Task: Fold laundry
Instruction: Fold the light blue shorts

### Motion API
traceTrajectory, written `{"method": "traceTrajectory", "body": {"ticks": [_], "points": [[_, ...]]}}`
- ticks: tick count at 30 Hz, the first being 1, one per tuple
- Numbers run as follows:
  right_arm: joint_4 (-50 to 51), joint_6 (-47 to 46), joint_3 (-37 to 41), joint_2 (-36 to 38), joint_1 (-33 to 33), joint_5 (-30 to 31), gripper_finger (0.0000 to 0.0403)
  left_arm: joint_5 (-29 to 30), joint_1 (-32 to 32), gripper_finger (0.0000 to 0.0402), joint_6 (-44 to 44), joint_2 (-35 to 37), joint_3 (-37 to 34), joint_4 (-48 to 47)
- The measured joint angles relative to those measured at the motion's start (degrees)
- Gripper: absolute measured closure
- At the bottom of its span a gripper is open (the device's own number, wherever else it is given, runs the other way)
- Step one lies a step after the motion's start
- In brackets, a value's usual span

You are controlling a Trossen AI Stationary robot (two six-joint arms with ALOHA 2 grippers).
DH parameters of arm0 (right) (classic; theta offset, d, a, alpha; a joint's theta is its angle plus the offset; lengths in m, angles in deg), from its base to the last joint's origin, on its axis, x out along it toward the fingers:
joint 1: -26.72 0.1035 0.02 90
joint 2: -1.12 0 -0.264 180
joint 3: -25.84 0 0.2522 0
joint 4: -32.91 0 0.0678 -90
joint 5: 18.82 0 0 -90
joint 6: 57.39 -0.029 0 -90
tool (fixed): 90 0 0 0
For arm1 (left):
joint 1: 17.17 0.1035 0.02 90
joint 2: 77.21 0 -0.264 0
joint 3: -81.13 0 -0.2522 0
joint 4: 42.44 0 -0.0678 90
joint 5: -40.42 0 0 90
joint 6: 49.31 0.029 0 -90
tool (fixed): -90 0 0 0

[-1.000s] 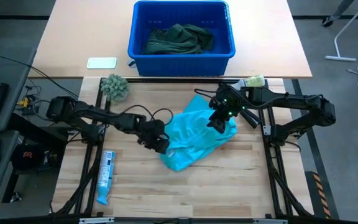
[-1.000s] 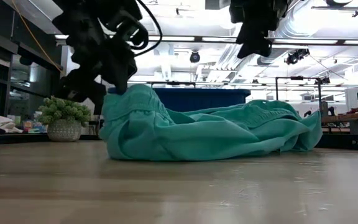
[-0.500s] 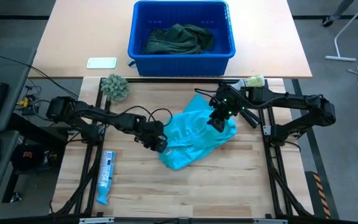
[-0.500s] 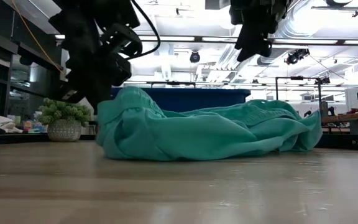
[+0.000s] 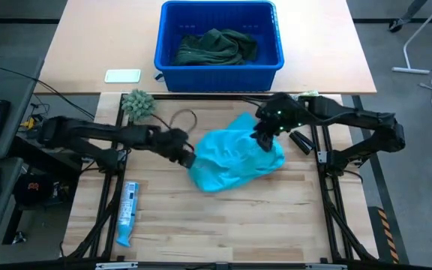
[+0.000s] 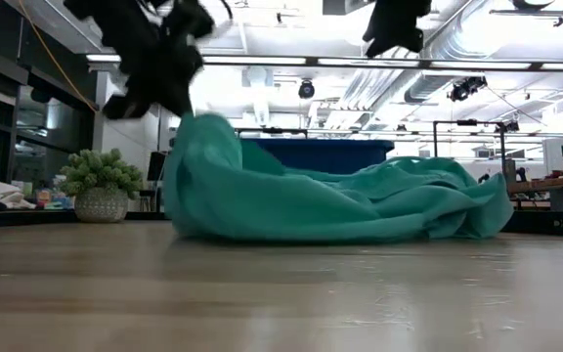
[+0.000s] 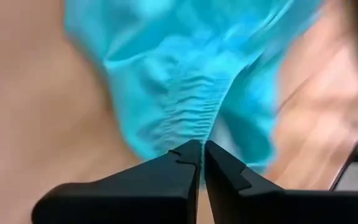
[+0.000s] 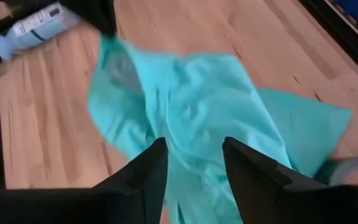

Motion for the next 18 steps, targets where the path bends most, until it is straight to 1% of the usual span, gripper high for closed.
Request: {"method": "traceTrajectory", "body": {"ticks": [4, 8, 11, 14, 18], "points": [[4.3, 0.5, 0.0, 0.0, -0.3, -2.9, 0.0266, 6.3, 1.9, 0.0401, 8.4, 6.9, 0.8, 0.1], [4.0, -0.8, 4.9, -0.2, 0.5, -4.1, 0.0266, 9.5, 3.6, 0.0402, 16.1, 11.0, 0.8, -0.4], [0.5, -2.8, 9.4, -0.2, 1.3, -4.1, 0.0266, 10.8, 4.5, 0.0401, 20.0, 12.0, 0.8, -0.3], [-3.3, -4.4, 12.3, -0.2, 2.3, -4.1, 0.0266, 11.8, 5.4, 0.0401, 22.7, 12.0, 0.8, -0.2], [-2.7, -3.8, 13.8, -1.8, 4.6, -4.1, 0.0266, 11.3, 6.4, 0.0401, 25.7, 10.9, 0.8, 0.0]]}}
